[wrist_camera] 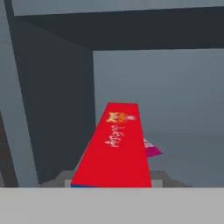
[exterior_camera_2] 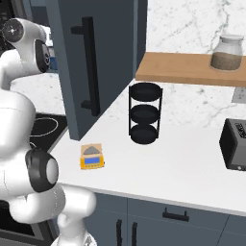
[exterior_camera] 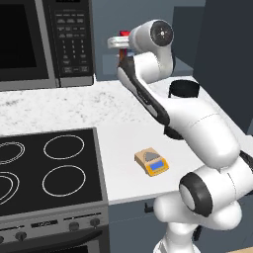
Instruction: Pick the boxed food and place it on the digital scale for weighing, and close the cabinet.
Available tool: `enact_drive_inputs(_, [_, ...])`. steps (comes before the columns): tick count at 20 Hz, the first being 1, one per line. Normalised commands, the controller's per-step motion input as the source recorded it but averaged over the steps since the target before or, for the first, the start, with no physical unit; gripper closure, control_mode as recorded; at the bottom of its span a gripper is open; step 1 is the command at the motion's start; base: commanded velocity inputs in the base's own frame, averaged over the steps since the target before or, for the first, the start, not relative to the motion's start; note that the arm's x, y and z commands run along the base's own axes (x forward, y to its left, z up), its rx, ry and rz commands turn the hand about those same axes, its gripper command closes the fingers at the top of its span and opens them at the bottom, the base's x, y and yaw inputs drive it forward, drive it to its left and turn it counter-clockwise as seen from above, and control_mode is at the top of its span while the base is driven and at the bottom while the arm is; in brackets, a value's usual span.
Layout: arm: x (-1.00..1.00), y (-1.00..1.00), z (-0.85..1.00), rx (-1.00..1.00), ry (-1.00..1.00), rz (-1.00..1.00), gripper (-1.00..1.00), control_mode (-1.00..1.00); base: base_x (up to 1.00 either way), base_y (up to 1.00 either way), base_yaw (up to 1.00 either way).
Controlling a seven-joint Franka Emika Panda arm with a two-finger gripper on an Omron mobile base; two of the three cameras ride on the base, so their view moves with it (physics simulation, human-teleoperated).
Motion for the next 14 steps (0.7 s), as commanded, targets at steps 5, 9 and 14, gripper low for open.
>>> enact_drive_inputs(5, [-1.00,0.16,0.24,-0.01,0.00,-0.22,1.00,-1.00,0.00,0.00,0.00])
enact_drive_inputs(9, [-1.00,0.00,0.05,0.00,0.00,-0.28,1.00,-1.00,0.00,0.00,0.00])
enact_drive_inputs(14, [-0.81,-0.01,-0.19,0.00,0.06,-0.43,1.00,-1.00,0.00,0.00,0.00])
